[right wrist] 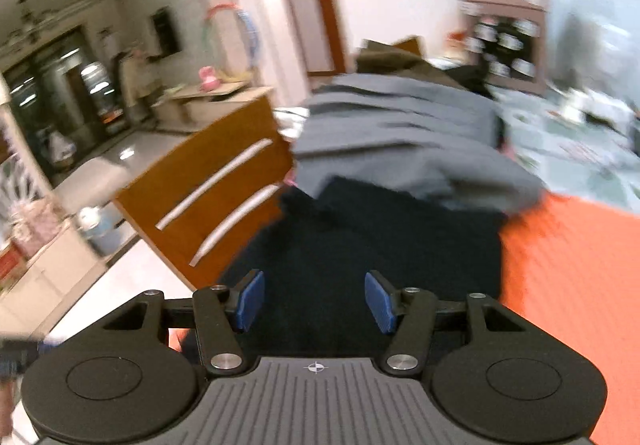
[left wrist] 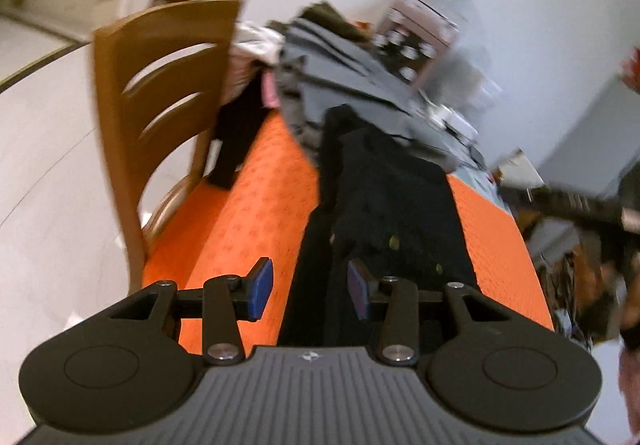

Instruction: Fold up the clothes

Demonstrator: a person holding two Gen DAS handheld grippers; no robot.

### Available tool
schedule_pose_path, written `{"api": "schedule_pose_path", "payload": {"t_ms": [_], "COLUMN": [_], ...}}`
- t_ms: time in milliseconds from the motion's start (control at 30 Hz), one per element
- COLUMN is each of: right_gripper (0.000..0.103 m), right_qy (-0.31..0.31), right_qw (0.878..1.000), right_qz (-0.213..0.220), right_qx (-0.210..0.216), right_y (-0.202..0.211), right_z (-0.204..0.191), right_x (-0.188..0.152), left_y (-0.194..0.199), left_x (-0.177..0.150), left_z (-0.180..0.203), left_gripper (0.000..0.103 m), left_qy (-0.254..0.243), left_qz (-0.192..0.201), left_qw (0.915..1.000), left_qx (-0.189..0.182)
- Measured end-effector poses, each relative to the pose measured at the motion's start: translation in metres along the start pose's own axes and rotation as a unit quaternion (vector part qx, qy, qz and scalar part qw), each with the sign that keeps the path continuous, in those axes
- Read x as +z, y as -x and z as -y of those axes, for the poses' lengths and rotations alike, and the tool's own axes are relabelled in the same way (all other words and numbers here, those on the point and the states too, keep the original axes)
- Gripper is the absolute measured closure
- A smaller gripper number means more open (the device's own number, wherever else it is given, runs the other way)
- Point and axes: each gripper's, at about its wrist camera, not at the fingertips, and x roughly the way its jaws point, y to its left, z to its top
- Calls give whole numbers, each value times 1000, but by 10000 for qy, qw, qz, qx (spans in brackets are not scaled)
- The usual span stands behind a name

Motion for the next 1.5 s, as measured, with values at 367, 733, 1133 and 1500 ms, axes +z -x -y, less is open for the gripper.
{"api": "schedule_pose_path", "payload": {"t_ms": [367, 733, 1133, 1500], "right_gripper": [44, 44, 45, 79], "right_qy": [-995, -1350, -763, 239], "right_qw": [9889, 9795, 9911, 9903], "right_qz": [37, 18, -504, -722], "right_qx": [-1099, -1492, -962, -1164], "right_y": [80, 114, 87, 46], "right_z": [9, 3, 0, -6], "right_x": [-125, -196, -253, -276], "left_y": [-99, -207, -181, -109], "left_x": [61, 70, 69, 47], "left_z": [44, 41, 20, -3], "left_gripper": [82, 91, 86, 77], "left_qy": [-1082, -1641, -1484, -1272], "left_qz": [-111, -729, -562, -597], "left_qw": [9907, 9834, 9871, 9898], "left_qx": [-813, -244, -218, -232]}}
